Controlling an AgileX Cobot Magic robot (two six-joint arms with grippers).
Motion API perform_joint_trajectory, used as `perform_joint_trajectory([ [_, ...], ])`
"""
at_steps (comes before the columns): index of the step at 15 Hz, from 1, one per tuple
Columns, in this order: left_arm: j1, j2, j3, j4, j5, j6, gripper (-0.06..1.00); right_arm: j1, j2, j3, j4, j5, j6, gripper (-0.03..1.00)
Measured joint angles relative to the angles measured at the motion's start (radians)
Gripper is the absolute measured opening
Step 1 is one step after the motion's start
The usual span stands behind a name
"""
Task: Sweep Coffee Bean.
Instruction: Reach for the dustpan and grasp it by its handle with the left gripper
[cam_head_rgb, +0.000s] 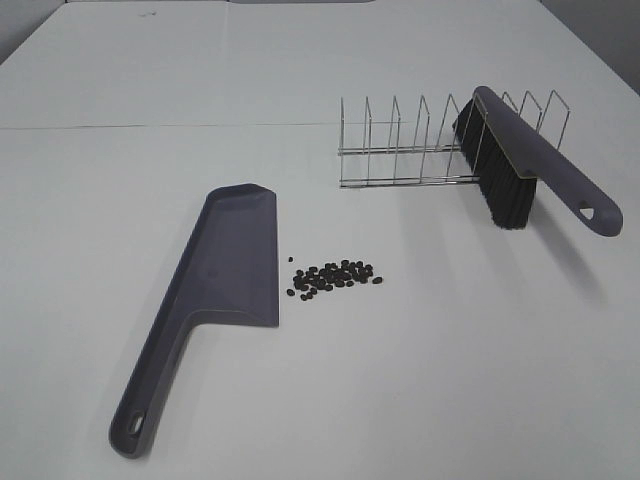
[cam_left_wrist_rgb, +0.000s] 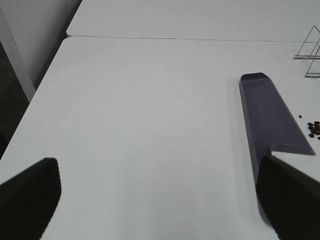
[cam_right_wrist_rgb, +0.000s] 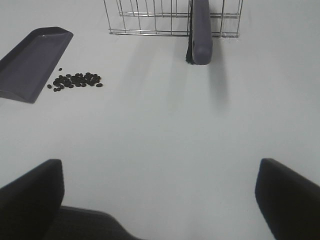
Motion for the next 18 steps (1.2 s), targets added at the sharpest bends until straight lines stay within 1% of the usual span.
perform_joint_trajectory([
  [6, 0.0, 0.0, 0.0, 0.003, 0.0, 0.0, 0.99, 0.0, 0.0, 0.0, 0.0, 0.0, 0.0, 0.94],
  [8, 0.0, 0.032, -0.016, -0.001, 0.033, 0.0, 0.99, 0.0, 0.0, 0.0, 0.0, 0.0, 0.0, 0.94],
  [10, 0.0, 0.123, -0.05, 0.01, 0.082, 0.0, 0.99, 0.0, 0.0, 0.0, 0.0, 0.0, 0.0, 0.94],
  [12, 0.0, 0.294, -0.097, 0.013, 0.137, 0.0, 0.98, 0.0, 0.0, 0.0, 0.0, 0.0, 0.0, 0.94],
  [13, 0.0, 0.382, -0.122, 0.004, 0.14, 0.0, 0.98, 0.0, 0.0, 0.0, 0.0, 0.0, 0.0, 0.94],
  [14, 0.0, 0.515, -0.163, -0.007, 0.142, 0.0, 0.98, 0.0, 0.0, 0.0, 0.0, 0.0, 0.0, 0.94],
  [16, 0.0, 0.683, -0.209, -0.02, 0.146, 0.0, 0.98, 0.0, 0.0, 0.0, 0.0, 0.0, 0.0, 0.94],
  [18, 0.0, 0.807, -0.221, -0.019, 0.107, 0.0, 0.98, 0.0, 0.0, 0.0, 0.0, 0.0, 0.0, 0.94],
])
